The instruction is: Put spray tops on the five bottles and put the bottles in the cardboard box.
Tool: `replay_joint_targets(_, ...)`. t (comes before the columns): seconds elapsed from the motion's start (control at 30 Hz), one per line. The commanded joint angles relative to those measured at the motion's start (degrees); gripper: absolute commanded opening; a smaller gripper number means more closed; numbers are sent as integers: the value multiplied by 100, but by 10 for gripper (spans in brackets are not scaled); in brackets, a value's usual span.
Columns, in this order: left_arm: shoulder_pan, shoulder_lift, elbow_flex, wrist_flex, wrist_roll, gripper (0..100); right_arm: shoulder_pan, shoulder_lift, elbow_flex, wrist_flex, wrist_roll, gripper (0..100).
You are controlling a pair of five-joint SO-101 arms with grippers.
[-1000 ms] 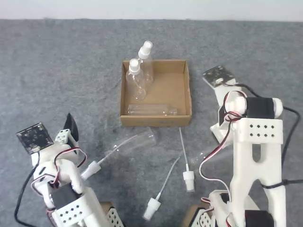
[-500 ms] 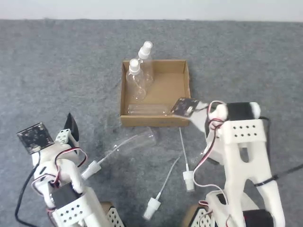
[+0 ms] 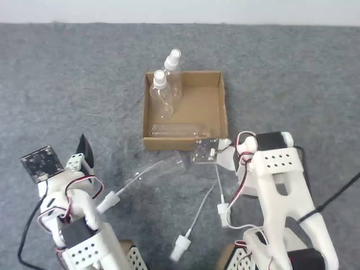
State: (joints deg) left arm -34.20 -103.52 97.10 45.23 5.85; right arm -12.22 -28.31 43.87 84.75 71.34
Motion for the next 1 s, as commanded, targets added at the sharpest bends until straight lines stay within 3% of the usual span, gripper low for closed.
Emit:
replay_joint_targets(0.0, 18, -70, -57, 114, -35, 272, -31, -233, 290, -426, 422, 260)
replay_joint_targets(0.47, 18, -70, -57, 114, -35, 272, 13, -233, 1538, -2088, 703, 252)
replay_joint_targets(0.7, 18, -70, -57, 114, -35, 272, 13, -277, 1591, -2167, 677, 113)
replay_joint_targets(0.97, 18, -70, -57, 114, -35, 272, 382, -286, 1301, -2211, -703, 108)
